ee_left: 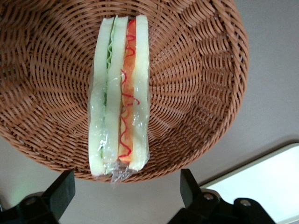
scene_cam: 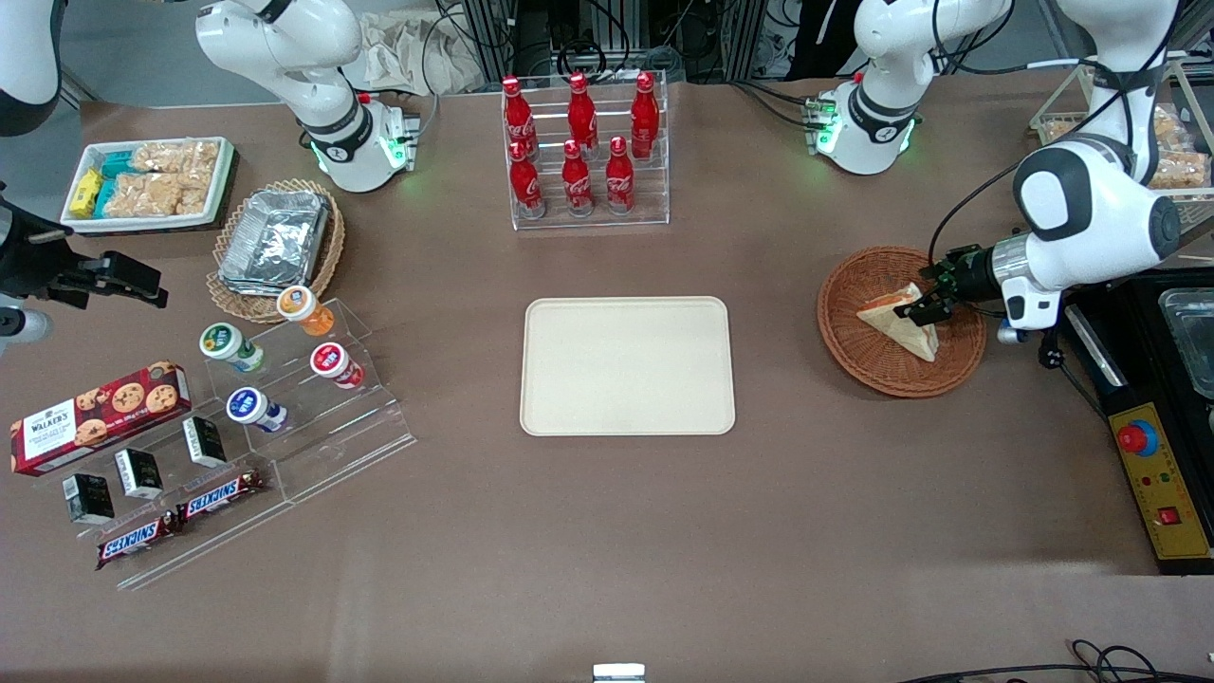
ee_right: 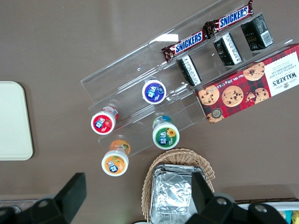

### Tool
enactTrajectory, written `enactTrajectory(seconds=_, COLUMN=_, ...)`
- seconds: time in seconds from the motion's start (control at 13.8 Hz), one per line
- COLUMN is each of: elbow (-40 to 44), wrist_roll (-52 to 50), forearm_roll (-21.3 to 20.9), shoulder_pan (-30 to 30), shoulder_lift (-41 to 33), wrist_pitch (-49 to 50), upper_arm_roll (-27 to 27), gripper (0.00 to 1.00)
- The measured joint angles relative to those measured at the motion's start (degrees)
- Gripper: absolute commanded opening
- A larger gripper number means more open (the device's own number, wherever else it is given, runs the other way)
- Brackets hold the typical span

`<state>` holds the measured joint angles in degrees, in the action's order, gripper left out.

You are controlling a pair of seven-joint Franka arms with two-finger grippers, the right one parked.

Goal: Place sandwich from basket to tray
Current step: 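Close the left gripper on the wrapped sandwich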

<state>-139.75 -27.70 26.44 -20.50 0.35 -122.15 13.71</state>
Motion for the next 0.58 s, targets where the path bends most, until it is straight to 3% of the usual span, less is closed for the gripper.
enactTrajectory(seconds=0.58, elbow=0.0, wrist_roll=-0.34, forearm_roll=-0.42, shoulder_pan=-0.07, shoulder_lift=6.26, wrist_pitch=-3.01, upper_arm_roll=-0.27, gripper=1.0)
